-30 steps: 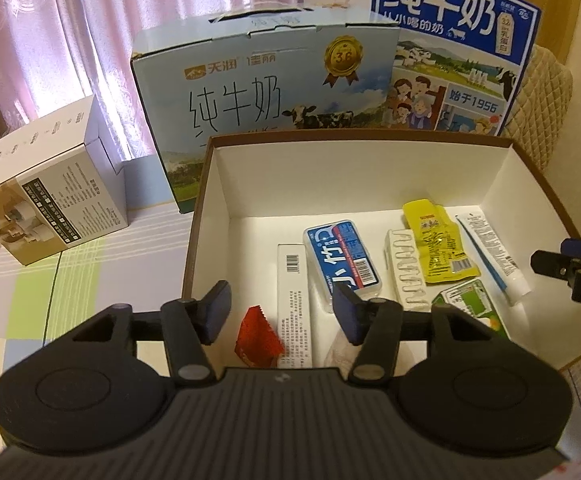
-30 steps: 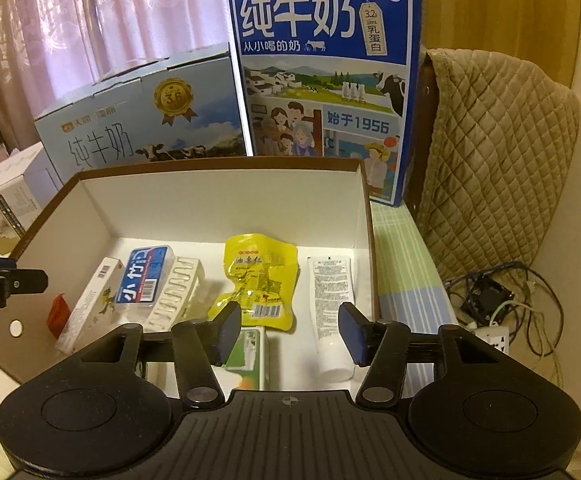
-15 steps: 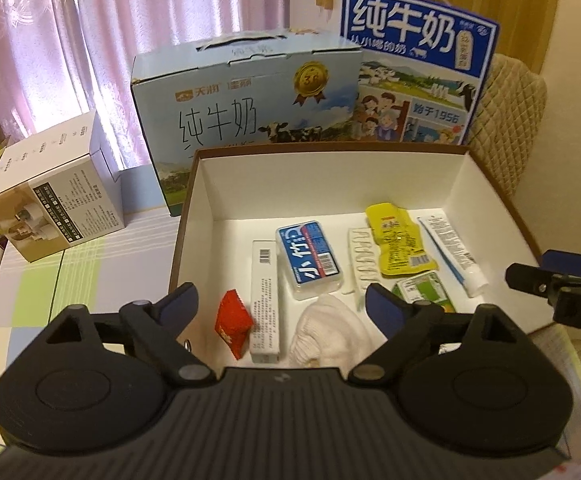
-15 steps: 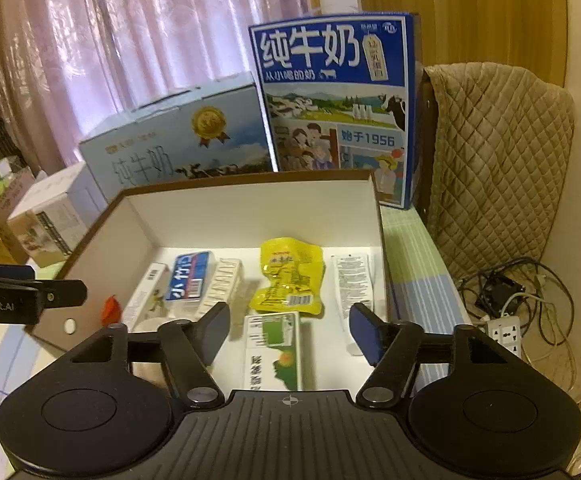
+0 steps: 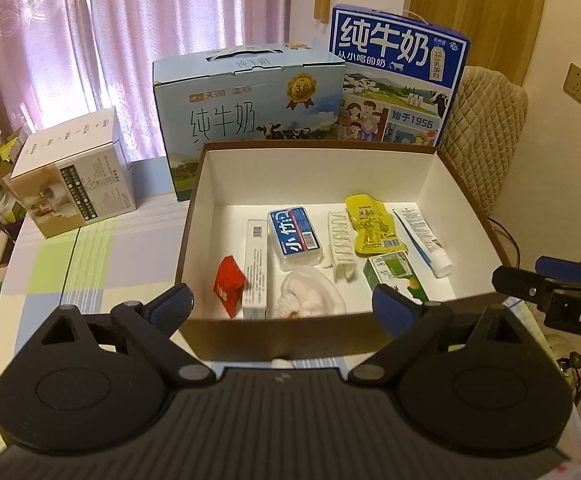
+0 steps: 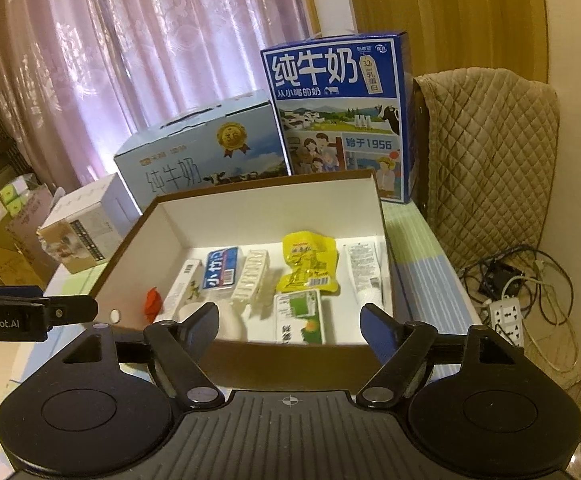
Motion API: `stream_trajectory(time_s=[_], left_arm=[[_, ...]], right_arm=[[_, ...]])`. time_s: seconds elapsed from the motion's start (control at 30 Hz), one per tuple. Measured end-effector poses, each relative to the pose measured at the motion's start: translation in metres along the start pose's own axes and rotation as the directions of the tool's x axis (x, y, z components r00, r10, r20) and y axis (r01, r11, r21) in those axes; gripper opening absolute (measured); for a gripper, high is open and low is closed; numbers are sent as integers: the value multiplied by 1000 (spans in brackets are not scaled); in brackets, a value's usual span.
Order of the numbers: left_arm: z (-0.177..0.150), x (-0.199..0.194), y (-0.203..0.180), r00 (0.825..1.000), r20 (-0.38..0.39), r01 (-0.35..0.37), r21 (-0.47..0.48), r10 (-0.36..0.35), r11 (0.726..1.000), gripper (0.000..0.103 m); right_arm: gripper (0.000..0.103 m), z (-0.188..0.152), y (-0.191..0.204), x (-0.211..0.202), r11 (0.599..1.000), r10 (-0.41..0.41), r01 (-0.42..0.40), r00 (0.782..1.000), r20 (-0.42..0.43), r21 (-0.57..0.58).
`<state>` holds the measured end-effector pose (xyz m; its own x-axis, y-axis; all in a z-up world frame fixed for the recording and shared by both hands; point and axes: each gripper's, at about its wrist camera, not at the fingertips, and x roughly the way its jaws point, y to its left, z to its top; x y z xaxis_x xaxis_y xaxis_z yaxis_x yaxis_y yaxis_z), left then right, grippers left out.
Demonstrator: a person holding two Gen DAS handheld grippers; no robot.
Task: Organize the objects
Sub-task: 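Withdraw both tools from the brown box toward the scrunchie and white bottle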
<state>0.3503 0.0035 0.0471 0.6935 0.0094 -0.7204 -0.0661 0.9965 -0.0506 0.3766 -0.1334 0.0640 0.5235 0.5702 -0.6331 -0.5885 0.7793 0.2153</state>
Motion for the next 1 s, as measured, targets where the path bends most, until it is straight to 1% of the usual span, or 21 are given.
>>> stream_trajectory(time_s=[0.17,0.53,0.73,1.0], left_arm=[[-13,-22,0,1000,11,-2,0,2,1000,95],[-48,-59,3,1000,-2,-2,-11,2,1000,95],[-64,-72,10,1000,-13,-7,-14,7,1000,95],[-83,-84,17,999,-33,-7,-15,7,1000,95]], right_arm=[[75,-10,8,-15,1000,17,-17,1000,-8,10],[75,-38,32,-42,999,29,-29,999,-31,-15],[75,-53,43,-48,999,26,-28,998,-57,-28],[75,-75,59,-52,998,44,-48,994,-100,-42]])
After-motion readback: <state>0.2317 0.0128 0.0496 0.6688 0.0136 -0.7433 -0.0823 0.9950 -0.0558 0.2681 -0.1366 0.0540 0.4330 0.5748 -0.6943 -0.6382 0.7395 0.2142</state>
